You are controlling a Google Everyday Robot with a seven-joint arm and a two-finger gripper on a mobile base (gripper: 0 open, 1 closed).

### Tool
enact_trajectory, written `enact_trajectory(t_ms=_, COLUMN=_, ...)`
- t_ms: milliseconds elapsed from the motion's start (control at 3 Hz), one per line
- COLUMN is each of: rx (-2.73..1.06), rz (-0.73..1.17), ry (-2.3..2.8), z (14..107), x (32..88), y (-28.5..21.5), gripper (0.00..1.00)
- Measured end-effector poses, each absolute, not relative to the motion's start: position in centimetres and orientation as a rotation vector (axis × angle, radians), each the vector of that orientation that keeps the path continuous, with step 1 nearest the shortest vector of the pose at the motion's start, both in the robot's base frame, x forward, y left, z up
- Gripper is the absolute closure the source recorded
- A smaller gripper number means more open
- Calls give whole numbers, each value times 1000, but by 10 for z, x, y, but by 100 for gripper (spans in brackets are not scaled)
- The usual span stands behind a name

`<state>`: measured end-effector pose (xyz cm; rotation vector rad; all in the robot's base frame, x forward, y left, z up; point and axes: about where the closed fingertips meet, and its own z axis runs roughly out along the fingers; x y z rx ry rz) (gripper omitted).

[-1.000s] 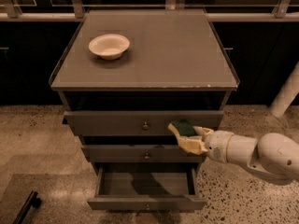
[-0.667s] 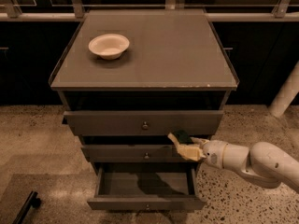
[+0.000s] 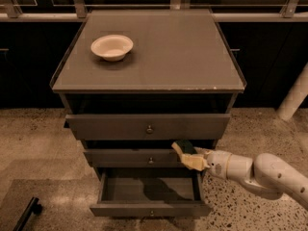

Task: Place sponge into bottom drawer

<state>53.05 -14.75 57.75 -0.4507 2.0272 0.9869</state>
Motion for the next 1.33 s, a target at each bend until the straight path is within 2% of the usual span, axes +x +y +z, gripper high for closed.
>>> enact_trajectory(t_ms=1000, rx=-192, rz=1042, ry=2086, z=424, x=542, y=-161, gripper=100)
enact_trajectory(t_ms=1333, rx=-193, rz=1043, ry=2089, z=422, x=542, y=-160, gripper=100)
